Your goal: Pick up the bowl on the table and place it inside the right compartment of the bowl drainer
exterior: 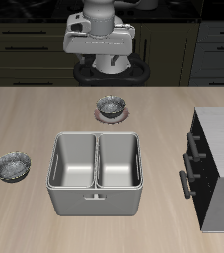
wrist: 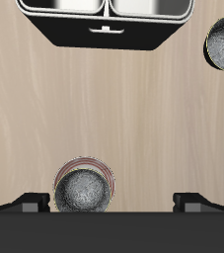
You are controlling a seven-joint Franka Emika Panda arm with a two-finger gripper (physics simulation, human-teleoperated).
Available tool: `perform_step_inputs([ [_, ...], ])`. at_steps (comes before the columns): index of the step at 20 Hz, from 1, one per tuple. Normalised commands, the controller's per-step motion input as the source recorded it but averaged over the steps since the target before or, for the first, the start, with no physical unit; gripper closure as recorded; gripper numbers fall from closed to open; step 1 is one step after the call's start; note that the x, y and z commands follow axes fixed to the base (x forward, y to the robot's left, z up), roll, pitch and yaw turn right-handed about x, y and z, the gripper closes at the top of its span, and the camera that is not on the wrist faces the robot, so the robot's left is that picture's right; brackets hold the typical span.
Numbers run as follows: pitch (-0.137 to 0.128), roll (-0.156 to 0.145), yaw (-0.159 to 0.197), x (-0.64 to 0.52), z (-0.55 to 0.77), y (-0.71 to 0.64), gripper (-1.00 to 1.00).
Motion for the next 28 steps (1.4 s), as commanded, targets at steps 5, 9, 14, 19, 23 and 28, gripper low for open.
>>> perform_step_inputs([
  [5, -0.008, -0.032, 0.022, 0.06, 0.02, -0.31, -1.0],
  [9, -0.009, -0.03, 0.008, 0.05, 0.04, -0.31, -1.0],
  [14, -0.01, -0.021, 0.007, 0.04, 0.04, -0.37, -1.0],
  [19, -0.004, 0.003, 0.006, 0.01, 0.02, -0.3, -1.0],
  [23, -0.013, -0.016, -0.005, -0.01, 0.06, -0.54, -1.0],
  [28, -0.023, -0.022, -0.001, -0.03, 0.07, -0.38, -1.0],
])
